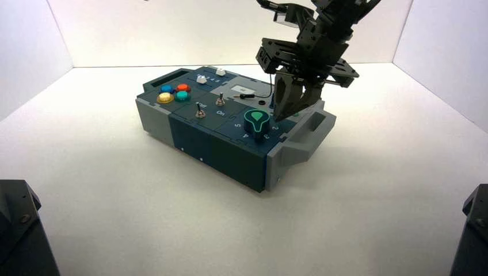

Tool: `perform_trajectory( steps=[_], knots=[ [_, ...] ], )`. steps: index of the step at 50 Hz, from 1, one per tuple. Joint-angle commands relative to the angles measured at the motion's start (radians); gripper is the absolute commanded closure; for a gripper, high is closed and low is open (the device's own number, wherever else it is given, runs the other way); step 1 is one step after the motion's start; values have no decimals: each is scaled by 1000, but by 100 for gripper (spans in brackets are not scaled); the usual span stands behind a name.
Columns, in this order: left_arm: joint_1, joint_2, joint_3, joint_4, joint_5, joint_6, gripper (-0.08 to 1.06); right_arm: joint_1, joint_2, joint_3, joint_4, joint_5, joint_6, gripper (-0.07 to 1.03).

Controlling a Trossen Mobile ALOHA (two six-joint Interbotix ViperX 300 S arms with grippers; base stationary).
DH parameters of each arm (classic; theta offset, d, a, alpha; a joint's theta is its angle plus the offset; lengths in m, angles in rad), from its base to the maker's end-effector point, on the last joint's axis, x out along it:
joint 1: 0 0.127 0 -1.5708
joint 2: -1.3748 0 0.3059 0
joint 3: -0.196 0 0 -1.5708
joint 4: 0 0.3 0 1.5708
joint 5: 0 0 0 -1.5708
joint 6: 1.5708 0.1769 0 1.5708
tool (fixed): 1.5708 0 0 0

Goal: Flip the top switch off with the left gripper.

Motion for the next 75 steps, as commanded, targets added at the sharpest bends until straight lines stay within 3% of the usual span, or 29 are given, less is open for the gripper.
perform_trajectory(
  steps=[1, 22, 34, 46, 75],
  knots=[
    [-25, 34, -17, -2, -54, 0, 101, -5, -9, -2, 5, -20, 2, 99],
    [-54, 204, -28, -2, -135, 3, 101, -28, 3, 2, 3, -25, 15, 99],
    [-123, 376, -95, -2, -156, 5, 101, -28, 21, -12, 6, -25, 25, 99],
    [-140, 499, -150, 2, -156, 15, 101, -28, 23, -17, 6, -26, 28, 99],
    [-152, 632, -195, 2, -184, 32, 101, -87, 81, 5, -2, -26, 20, 99]
  ],
)
